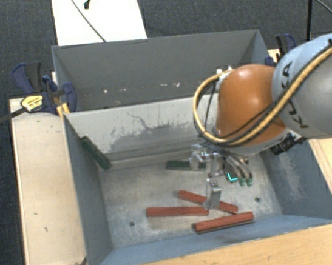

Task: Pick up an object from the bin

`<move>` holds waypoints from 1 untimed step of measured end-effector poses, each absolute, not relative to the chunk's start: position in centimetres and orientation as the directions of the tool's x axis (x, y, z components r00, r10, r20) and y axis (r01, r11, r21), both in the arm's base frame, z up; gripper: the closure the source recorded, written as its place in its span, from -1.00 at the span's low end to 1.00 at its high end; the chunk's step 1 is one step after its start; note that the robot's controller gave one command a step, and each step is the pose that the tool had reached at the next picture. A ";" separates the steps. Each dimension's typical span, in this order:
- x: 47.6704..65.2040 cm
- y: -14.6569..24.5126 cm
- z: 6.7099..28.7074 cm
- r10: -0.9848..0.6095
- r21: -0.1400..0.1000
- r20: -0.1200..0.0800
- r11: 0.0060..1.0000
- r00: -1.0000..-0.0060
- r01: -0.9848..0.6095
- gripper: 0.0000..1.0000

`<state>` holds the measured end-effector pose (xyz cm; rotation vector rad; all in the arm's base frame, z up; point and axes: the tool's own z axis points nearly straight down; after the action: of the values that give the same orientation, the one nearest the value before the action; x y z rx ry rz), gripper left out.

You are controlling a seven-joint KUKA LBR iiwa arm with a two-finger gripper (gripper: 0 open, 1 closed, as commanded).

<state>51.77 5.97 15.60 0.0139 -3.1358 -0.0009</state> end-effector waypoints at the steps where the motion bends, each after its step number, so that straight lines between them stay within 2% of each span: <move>1: 52.7 6.5 6.6 -0.015 0.000 0.006 1.000 -1.000 -0.015 -1.00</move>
Offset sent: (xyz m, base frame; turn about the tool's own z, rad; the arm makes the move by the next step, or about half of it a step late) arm 0.0110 0.0049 -0.0860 -0.0006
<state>52.73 6.48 6.63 0.0238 -3.1355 -0.0006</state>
